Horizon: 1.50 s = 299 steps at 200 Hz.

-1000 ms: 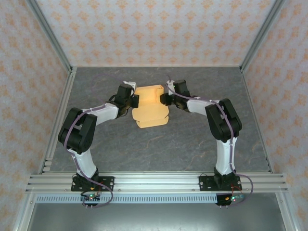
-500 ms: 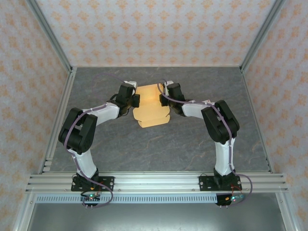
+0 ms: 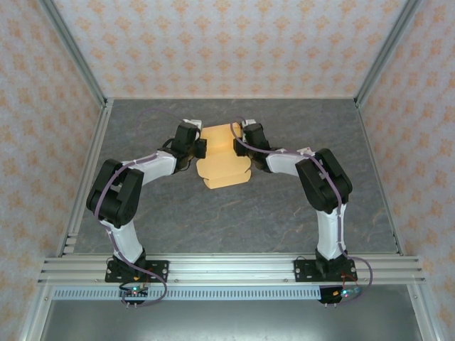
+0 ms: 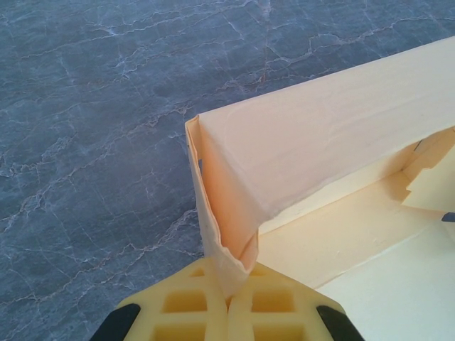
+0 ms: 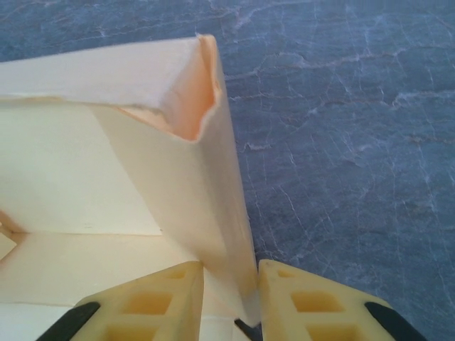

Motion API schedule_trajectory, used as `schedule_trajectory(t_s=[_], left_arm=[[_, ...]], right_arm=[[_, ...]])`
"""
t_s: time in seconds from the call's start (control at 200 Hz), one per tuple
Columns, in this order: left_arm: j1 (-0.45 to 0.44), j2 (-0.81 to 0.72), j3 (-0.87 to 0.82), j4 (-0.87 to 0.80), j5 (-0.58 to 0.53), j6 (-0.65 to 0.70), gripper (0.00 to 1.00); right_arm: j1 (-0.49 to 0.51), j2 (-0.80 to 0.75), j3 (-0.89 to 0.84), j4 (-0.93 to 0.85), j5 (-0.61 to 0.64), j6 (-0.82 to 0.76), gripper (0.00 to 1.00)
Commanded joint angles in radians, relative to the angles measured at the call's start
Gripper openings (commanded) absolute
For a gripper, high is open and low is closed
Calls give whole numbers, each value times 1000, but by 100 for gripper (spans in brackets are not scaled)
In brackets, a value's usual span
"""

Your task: Fold the paper box

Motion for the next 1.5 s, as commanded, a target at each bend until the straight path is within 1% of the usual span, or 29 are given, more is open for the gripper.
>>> schedule_trajectory(t_s=[0.0, 0.1, 0.19, 0.295, 0.505, 0.676, 0.831, 1.041, 1.096, 1.261, 1.491], left_arm=[[-14, -3, 21, -24, 13, 9, 0], [-13, -3, 20, -24, 14, 12, 0], [-14, -4, 20, -23, 14, 13, 0], [-13, -4, 18, -20, 18, 14, 0], [-14, -7, 17, -19, 18, 16, 0], [-14, -6, 15, -16, 22, 15, 0], [-15, 0, 19, -16, 33, 12, 0], [-17, 2, 22, -17, 36, 10, 0], [-18, 3, 21, -16, 38, 10, 0], [-18, 7, 24, -16, 40, 7, 0], [-19, 8, 26, -18, 40, 8, 0]], right_arm=[[-7, 9, 55, 7, -14, -48, 30], [-22, 16, 79, -23, -23, -50, 32], [-38, 21, 101, -48, -44, -48, 35], [-51, 36, 134, -86, -78, -51, 35], [-59, 53, 137, -102, -115, -55, 30], [-58, 76, 152, -106, -98, -38, 25], [-37, 103, 196, -144, -12, -14, 22], [-4, 125, 238, -205, 171, 36, 17], [0, 130, 249, -228, 203, 60, 16], [18, 153, 308, -318, 304, 104, 15], [49, 191, 394, -447, 436, 124, 15]])
